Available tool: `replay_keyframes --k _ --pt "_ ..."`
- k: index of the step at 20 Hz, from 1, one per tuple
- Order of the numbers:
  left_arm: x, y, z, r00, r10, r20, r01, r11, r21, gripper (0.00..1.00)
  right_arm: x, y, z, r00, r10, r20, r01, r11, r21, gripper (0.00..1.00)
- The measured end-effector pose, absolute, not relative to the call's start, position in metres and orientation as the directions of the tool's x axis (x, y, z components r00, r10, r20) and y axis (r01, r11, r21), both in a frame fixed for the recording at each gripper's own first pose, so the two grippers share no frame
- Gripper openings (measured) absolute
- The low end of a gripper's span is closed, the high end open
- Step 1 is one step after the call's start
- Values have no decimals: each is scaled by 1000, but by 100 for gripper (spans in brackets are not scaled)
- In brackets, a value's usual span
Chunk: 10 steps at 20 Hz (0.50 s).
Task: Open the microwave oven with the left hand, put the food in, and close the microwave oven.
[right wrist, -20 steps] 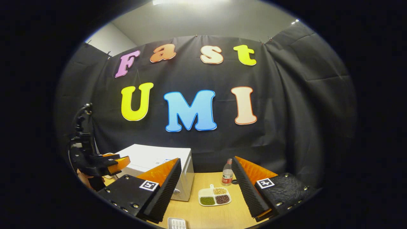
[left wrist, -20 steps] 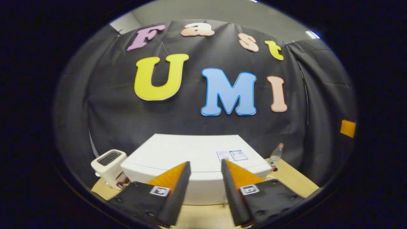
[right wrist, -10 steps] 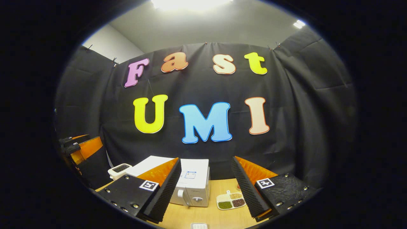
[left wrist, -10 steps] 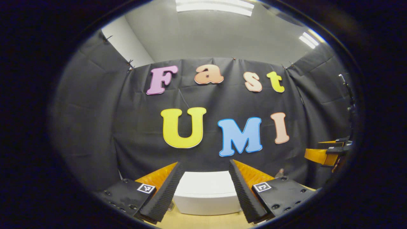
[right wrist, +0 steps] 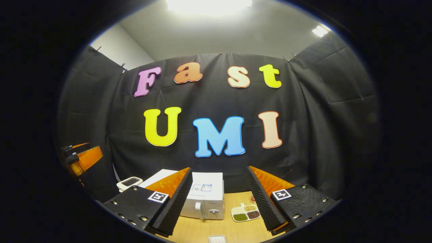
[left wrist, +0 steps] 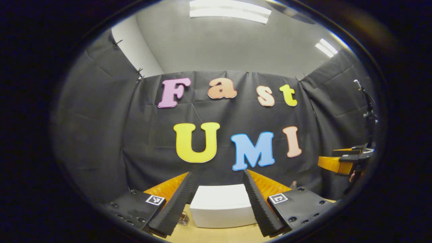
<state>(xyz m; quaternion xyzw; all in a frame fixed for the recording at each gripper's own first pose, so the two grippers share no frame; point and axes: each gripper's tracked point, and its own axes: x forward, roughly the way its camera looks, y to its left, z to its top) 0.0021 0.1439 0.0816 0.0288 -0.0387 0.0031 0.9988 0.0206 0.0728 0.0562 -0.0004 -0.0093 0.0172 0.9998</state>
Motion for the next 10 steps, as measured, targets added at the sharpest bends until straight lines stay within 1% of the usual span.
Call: replay_keyframes --k 4,5,6,10 --pt "-8 151 79 996 -21 81 17 999 47 97 5 74 66 999 4 41 -4 1000 3 96" --pt "-11 152 77 997 -26 79 22 999 41 94 2 75 67 999 -4 47 4 1000 -1 96" --pt "-13 153 77 996 -28 79 26 999 31 95 -1 75 68 999 -10 51 10 1000 -7 96" --pt "-22 160 73 997 1 77 0 1000 -5 97 -12 72 70 998 -2 59 3 1000 -11 96"
